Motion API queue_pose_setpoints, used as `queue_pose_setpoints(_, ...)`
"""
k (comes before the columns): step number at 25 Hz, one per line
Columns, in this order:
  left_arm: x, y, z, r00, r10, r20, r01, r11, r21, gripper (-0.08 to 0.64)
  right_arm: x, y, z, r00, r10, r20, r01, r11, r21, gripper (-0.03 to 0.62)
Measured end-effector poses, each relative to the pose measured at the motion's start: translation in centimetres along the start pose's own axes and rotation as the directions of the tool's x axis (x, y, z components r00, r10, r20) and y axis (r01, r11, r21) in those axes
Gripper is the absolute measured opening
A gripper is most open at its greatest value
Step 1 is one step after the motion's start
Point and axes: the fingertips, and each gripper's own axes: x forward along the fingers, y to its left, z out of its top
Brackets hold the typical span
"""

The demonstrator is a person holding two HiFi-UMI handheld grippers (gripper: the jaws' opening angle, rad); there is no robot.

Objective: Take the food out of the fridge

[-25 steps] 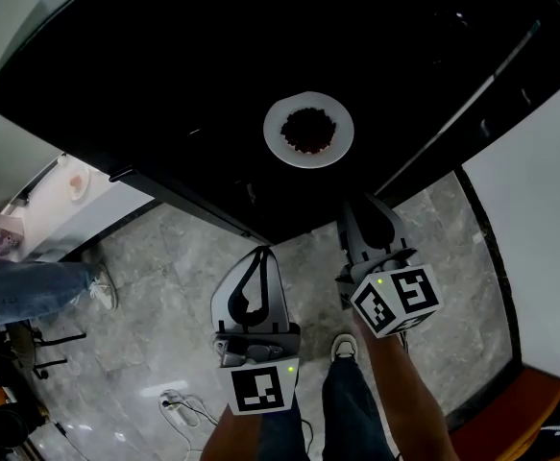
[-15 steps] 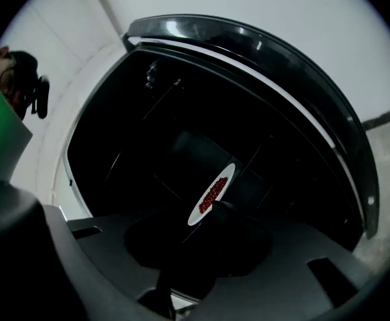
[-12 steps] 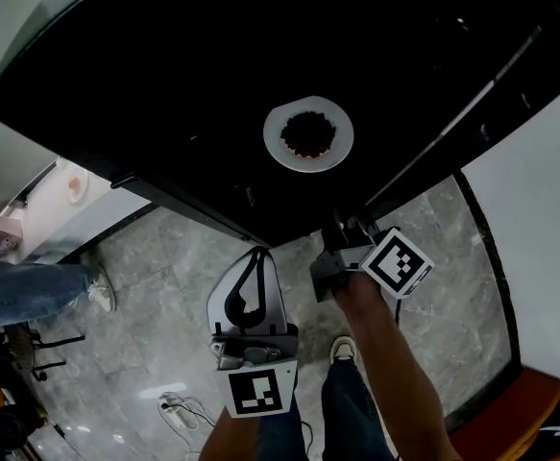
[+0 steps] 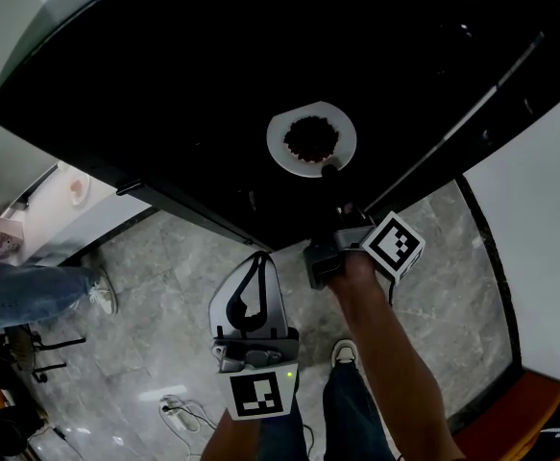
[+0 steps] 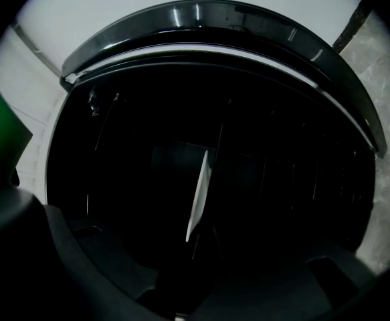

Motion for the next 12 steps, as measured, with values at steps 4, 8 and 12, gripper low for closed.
queue_pose_setpoints(4,-0.10,0.09,-0.19,1.000,0.005,-0.003,-0.005,1.000,-0.008,0.015,0.34,-0.38,0.20,1.000,0.003,0.014,-0.003,0.999,0.037,0.117)
queue_pose_setpoints(8,-0.13,0.19,-0.32,1.000,0.009,-0.005,-0.009,1.000,-0.008,0.015,0.47,-0.60,0.05,1.000,-0.001,0.017,0.000,0.998,0.070,0.117)
queue_pose_setpoints(12,-0.17,0.26,-0.34,1.000,0.011,-0.008,-0.011,1.000,-0.009,0.015,0.67,-0.39,0.00,1.000,0.015,0.019,-0.017,0.995,0.095,0.112)
